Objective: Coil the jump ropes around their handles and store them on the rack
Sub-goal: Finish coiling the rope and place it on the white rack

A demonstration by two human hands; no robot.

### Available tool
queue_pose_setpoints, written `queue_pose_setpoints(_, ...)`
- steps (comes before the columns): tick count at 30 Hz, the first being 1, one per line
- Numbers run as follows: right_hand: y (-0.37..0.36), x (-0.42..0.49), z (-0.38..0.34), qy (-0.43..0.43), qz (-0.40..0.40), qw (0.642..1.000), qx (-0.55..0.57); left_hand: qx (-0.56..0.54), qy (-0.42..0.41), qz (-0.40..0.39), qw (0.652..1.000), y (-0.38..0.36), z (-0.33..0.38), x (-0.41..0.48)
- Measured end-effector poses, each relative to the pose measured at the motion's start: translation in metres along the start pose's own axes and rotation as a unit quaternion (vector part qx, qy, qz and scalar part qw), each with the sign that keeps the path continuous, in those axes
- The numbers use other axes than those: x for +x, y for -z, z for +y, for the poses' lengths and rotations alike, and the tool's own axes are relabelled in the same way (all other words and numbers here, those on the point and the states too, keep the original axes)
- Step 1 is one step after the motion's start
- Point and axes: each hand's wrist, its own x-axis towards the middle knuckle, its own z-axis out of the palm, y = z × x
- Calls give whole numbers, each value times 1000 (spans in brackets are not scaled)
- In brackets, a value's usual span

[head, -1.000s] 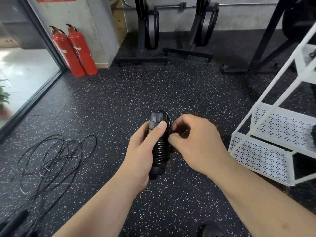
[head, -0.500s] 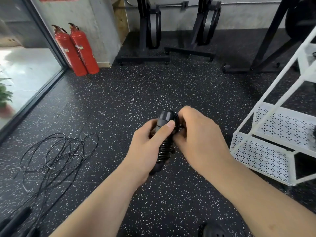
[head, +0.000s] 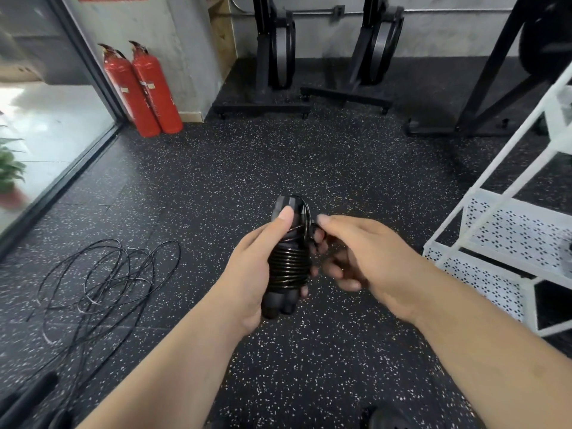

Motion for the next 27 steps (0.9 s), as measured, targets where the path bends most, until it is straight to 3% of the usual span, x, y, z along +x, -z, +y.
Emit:
queue_pose_setpoints(6, -39, -10, 7, 8, 70, 982, -175, 63, -13, 176, 982, 8, -8, 12)
queue_pose_setpoints(12, -49, -13, 19, 35, 110, 964, -240, 209, -46, 219, 952, 2, -23, 19)
queue_pose_setpoints(14, -39, -8, 18, 17, 117, 971, -206, 188, -34, 195, 962, 0, -23, 17)
queue_pose_setpoints(17, -22, 1, 18, -48, 103, 993, 14, 92, -16, 128, 987, -8, -18, 11)
queue_pose_setpoints(19, -15, 6, 17, -75, 96, 981, 154, 62, -13, 81, 995, -10, -17, 8)
queue_pose_setpoints(21, -13, 8, 18, -91, 104, 966, 218, 53, -12, 41, 998, -13, -18, 6)
queue_pose_setpoints(24, -11, 7, 18, -88, 109, 974, 180, 51, -6, 44, 998, -17, -21, 6)
queue_pose_setpoints(27, -17, 0, 14, -63, 116, 988, 84, 67, -7, 96, 993, -21, -18, 8)
